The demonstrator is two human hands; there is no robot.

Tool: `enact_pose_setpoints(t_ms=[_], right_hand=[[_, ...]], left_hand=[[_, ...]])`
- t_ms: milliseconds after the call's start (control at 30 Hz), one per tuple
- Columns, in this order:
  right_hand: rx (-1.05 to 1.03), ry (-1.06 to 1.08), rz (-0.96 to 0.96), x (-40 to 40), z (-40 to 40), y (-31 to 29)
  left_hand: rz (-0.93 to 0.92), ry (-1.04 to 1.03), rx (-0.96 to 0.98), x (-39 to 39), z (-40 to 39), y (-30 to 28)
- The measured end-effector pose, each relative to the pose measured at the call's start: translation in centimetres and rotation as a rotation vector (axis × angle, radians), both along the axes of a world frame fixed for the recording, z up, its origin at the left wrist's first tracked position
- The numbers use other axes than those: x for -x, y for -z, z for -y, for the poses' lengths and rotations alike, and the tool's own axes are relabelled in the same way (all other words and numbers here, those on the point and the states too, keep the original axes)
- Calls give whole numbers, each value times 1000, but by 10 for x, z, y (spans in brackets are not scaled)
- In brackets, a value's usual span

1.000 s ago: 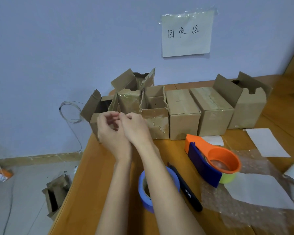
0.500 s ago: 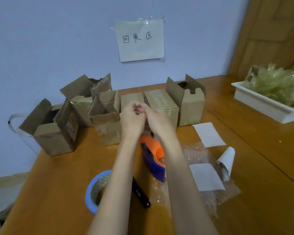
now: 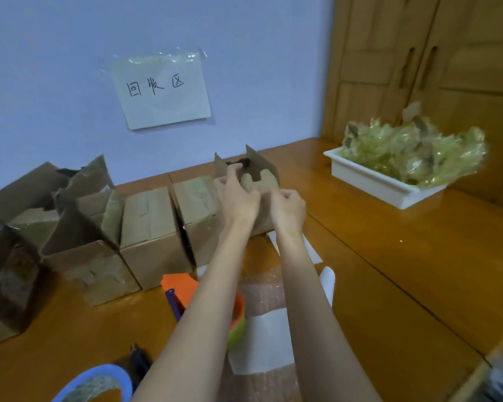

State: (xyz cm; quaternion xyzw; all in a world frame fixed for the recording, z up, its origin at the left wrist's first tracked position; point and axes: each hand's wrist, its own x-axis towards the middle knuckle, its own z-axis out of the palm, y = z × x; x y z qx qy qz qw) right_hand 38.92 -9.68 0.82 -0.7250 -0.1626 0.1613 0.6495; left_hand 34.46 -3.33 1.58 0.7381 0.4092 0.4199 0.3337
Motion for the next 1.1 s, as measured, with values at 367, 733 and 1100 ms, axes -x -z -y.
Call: enact_pose_setpoints(t_ms=[367,733,1100], right_hand=[[52,-136,-42,-26,-22,24],[62,-6,128,-17,-5,28],[163,-3,205,27,65,3]], left_hand=[[-357,-111,-57,-20,-12,10],[-214,-23,-9,-8,6,0],[-303,-63,-200,44,59,-18]])
